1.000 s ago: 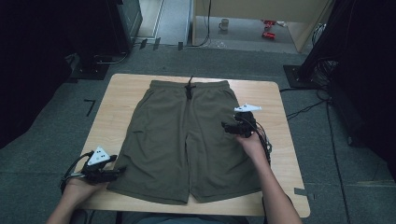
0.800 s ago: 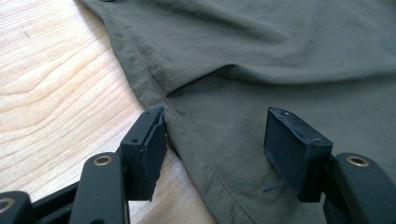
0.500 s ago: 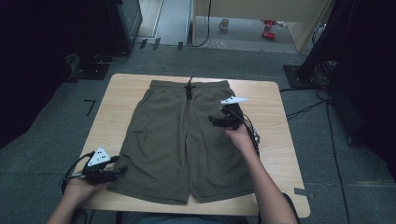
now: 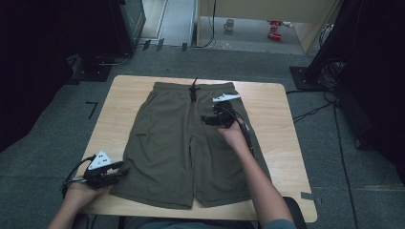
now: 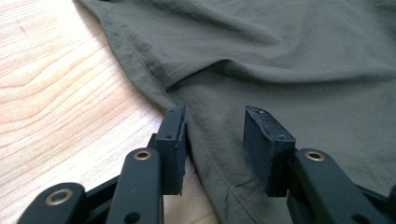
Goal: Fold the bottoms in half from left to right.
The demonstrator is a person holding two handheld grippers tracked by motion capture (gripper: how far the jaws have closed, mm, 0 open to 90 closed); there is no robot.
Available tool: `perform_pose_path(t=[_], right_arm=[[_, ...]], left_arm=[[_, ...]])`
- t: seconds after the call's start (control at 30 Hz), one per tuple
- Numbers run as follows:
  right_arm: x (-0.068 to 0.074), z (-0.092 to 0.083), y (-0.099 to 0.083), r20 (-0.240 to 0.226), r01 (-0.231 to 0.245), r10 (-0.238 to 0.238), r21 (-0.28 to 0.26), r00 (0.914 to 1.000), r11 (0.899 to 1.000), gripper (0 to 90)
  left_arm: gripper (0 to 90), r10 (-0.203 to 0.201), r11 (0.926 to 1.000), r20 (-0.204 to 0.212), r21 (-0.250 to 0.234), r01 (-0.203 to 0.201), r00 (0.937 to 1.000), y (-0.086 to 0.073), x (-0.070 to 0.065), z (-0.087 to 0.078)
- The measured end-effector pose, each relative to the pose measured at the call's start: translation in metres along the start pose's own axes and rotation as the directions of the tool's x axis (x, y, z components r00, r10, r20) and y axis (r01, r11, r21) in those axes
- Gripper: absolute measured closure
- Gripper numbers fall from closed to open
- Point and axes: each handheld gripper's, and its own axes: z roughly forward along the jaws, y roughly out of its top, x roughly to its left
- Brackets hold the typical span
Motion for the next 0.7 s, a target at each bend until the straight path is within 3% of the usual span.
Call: perform_pose_path(t=[0.1, 0.27, 0.33, 0.5, 0.7], right_arm=[[0.005, 0.005, 0.004, -0.001, 0.003, -0.003, -0.033, 1.0000, 0.999, 36.8], [0.010, 0.018, 0.014, -0.010, -0.004, 0.004, -0.004, 0.9999, 1.000, 36.4], [0.013, 0.021, 0.017, -0.008, 0.009, -0.009, -0.026, 0.9999, 1.000, 38.4], [0.019, 0.030, 0.027, -0.018, 0.009, -0.009, -0.008, 0.9998, 1.000, 38.0], [0.026, 0.039, 0.031, -0.021, 0.016, -0.017, -0.037, 0.9996, 0.999, 40.2]], left_arm=[[63.6, 0.005, 1.0000, -0.003, 0.003, -0.005, 1.0000, 0.000, -0.001, 0.000], [64.8, 0.006, 1.0000, 0.000, 0.008, -0.006, 1.0000, 0.000, -0.003, -0.001], [64.8, 0.007, 1.0000, 0.002, 0.007, -0.007, 1.0000, 0.000, -0.003, -0.001], [64.8, 0.005, 1.0000, 0.007, 0.004, -0.005, 1.0000, 0.000, -0.003, -0.001], [64.6, 0.007, 1.0000, 0.013, 0.000, -0.007, 0.9999, 0.000, -0.003, 0.000]])
